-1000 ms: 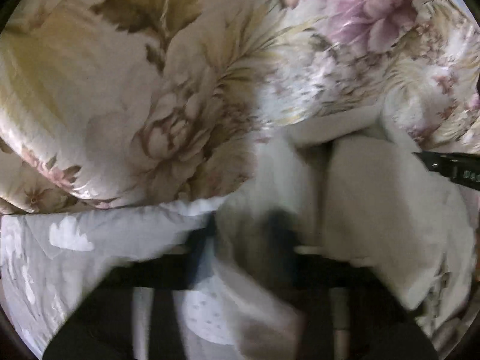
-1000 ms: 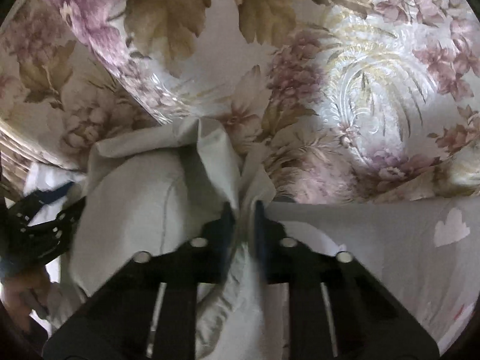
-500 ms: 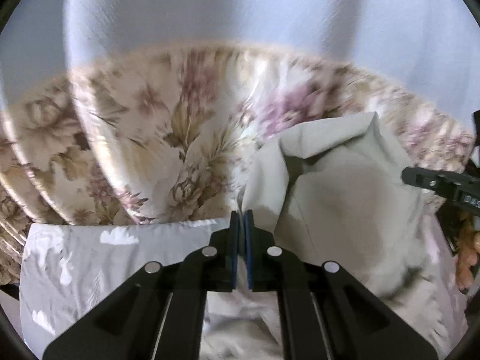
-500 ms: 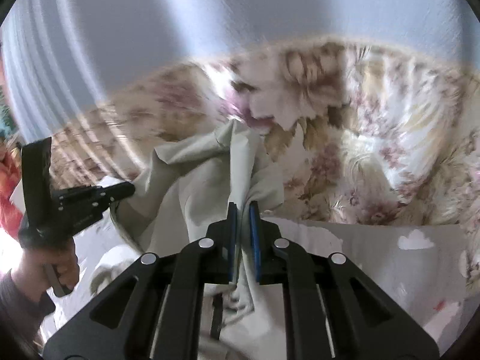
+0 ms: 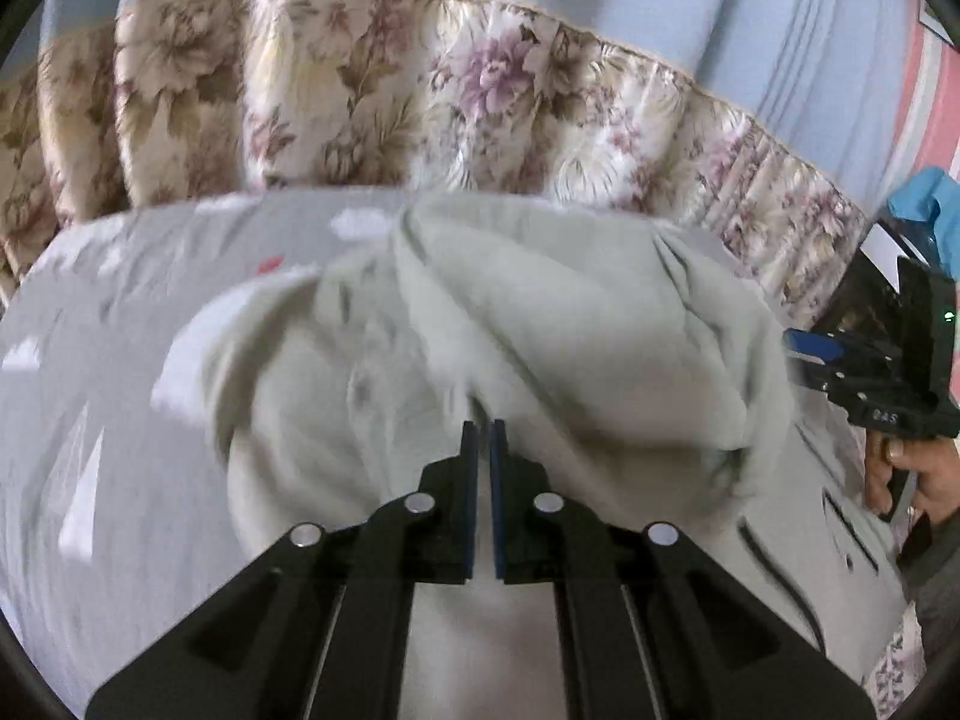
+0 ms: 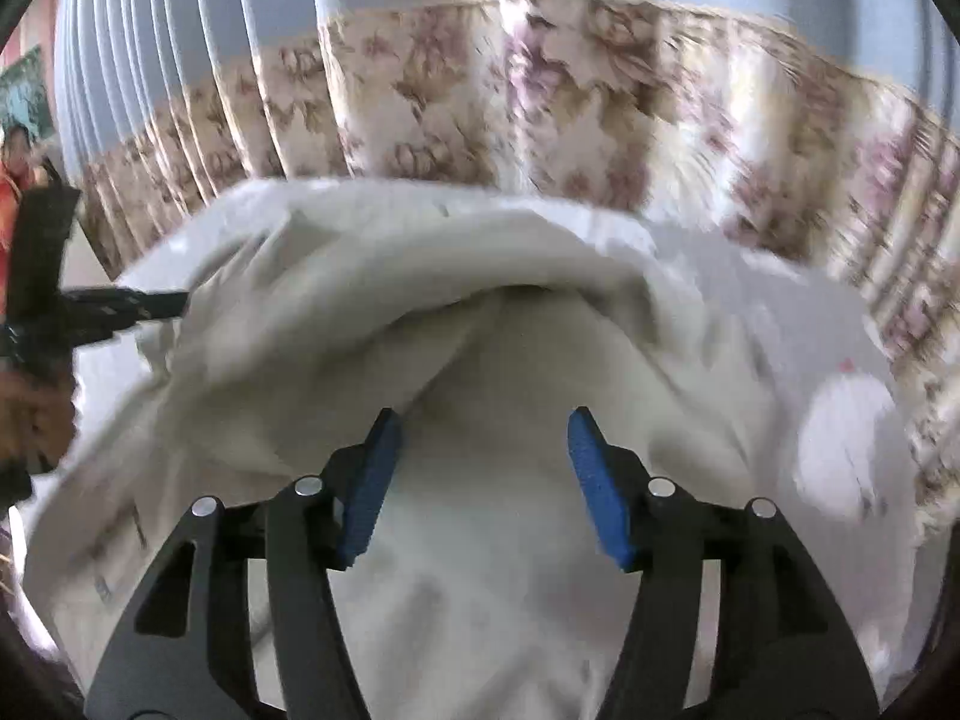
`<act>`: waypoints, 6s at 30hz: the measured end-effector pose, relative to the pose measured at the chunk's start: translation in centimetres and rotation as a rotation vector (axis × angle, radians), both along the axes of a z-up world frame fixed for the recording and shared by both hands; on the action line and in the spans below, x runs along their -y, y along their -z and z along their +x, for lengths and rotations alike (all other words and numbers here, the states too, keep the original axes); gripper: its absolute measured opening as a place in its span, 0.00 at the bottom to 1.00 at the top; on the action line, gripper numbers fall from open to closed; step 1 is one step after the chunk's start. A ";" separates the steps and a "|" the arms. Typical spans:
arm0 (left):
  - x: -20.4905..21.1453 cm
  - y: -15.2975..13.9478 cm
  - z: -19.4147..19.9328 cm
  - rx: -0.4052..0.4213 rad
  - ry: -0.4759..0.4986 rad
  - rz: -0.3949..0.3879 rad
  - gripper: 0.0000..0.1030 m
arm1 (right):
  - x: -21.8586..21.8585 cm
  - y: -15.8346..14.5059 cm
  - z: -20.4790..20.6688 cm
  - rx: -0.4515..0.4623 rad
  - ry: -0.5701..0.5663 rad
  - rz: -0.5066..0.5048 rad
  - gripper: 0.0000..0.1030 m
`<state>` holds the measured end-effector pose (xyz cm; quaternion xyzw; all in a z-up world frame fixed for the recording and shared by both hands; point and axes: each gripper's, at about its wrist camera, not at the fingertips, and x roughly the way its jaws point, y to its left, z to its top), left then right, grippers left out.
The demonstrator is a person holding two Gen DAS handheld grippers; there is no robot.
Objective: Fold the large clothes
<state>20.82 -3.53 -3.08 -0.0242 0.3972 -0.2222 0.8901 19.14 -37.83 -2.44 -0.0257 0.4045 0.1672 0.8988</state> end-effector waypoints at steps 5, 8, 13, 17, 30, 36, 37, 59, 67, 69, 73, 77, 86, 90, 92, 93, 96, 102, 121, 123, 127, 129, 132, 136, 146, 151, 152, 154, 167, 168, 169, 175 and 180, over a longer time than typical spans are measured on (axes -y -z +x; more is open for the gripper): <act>-2.6 -1.4 -3.0 0.017 -0.059 0.023 0.26 | 3.0 -1.3 -2.9 0.013 0.117 0.083 0.59; -2.4 -2.8 -3.1 0.070 -0.109 0.058 0.71 | 1.9 -3.5 -3.3 0.052 0.143 0.119 0.63; 0.7 -4.1 -1.7 0.103 -0.121 0.096 0.84 | -2.1 -6.5 -1.7 0.112 0.114 0.199 0.78; 2.9 -4.3 -0.3 0.113 -0.135 0.111 0.87 | -5.5 -6.6 1.0 0.094 0.117 0.165 0.81; 5.0 2.0 3.4 -0.001 -0.161 0.163 0.87 | -4.5 2.6 4.0 -0.043 0.226 -0.121 0.90; 5.1 5.5 3.4 -0.044 -0.158 0.179 0.94 | -1.2 6.0 4.3 -0.100 0.309 -0.152 0.95; 5.1 5.7 3.3 -0.043 -0.160 0.181 0.94 | -1.2 6.0 4.3 -0.101 0.309 -0.154 0.95; 4.3 -2.6 4.1 0.099 -0.209 0.118 0.94 | -2.1 -6.1 4.9 0.142 0.325 0.017 0.97; 5.0 -1.9 10.3 0.026 -0.261 0.091 0.94 | -3.2 -4.3 11.4 0.066 0.341 0.074 0.97; 5.8 -0.6 11.5 -0.002 -0.257 0.103 0.94 | -3.6 -2.8 13.0 0.029 0.341 0.113 0.97; 6.4 2.4 12.5 -0.053 -0.247 0.144 0.94 | -4.3 1.0 15.0 -0.035 0.348 0.068 0.97; 5.7 5.0 13.1 -0.095 -0.246 0.151 0.96 | -3.4 5.6 16.1 -0.109 0.379 0.008 0.97; 5.8 4.5 12.1 -0.048 -0.251 0.161 0.97 | -3.0 5.9 15.0 -0.109 0.381 0.026 0.97; 5.6 2.4 9.2 0.008 -0.231 0.136 0.97 | -3.1 3.2 11.2 -0.028 0.345 0.073 0.97; 5.8 1.2 6.9 0.052 -0.221 0.147 0.97 | -3.7 1.5 8.2 0.002 0.300 0.109 0.97; 5.7 0.7 5.6 0.070 -0.212 0.144 0.97 | -3.8 0.8 6.7 0.018 0.290 0.116 0.97; 5.6 0.0 2.6 0.094 -0.208 0.134 0.97 | -4.7 -0.3 3.0 0.045 0.252 0.071 0.97; 7.4 2.6 1.8 -0.003 -0.204 0.262 0.97 | -4.6 3.4 3.1 -0.092 0.269 -0.005 0.97; 4.2 -1.0 -6.4 0.091 -0.120 0.189 0.98 | -4.8 -0.4 -5.0 -0.034 0.228 0.062 0.97; 2.4 -1.6 -8.8 0.112 -0.133 0.184 0.98 | -4.3 -1.4 -7.9 -0.005 0.230 0.063 0.97; -1.0 -1.5 -13.0 0.101 -0.173 0.176 0.98 | -3.2 -1.8 -12.7 0.012 0.243 0.058 0.97; -2.6 -1.1 -15.5 0.105 -0.202 0.201 0.98 | -2.4 -1.6 -15.1 0.013 0.266 0.073 0.97; -5.4 -0.7 -19.7 0.123 -0.244 0.213 0.98 | -0.9 -1.2 -18.9 0.018 0.296 0.109 0.97; -8.0 0.0 -25.3 0.149 -0.310 0.206 0.98 | 0.4 -0.9 -24.2 0.044 0.312 0.079 0.97; -7.6 3.3 -33.9 0.141 -0.281 0.185 0.98 | 4.4 0.7 -34.7 0.155 0.357 0.030 0.97; -6.4 4.3 -35.2 0.138 -0.246 0.149 0.98 | 5.9 1.9 -37.5 0.180 0.408 0.092 0.97; -6.0 4.3 -35.2 0.139 -0.245 0.153 0.98 | 6.0 2.3 -37.9 0.183 0.418 0.092 0.97; -5.5 4.2 -35.2 0.156 -0.259 0.170 0.98 | 6.1 2.9 -38.6 0.187 0.419 0.090 0.97; -3.9 6.2 -32.7 0.056 -0.266 0.197 0.99 | 9.1 5.3 -37.0 0.167 0.494 0.171 0.93; -3.9 6.2 -32.5 0.054 -0.269 0.196 0.99 | 9.2 5.6 -36.5 0.150 0.497 0.174 0.80; -3.8 6.2 -32.5 0.055 -0.270 0.195 0.99 | 9.3 5.8 -36.2 0.139 0.494 0.178 0.65; -3.4 5.7 -33.2 0.091 -0.241 0.154 0.77 | 8.4 5.9 -35.6 0.121 0.441 0.170 0.25; -3.9 5.3 -32.9 0.076 -0.237 0.087 0.20 | 7.9 4.5 -35.2 0.113 0.378 0.154 0.10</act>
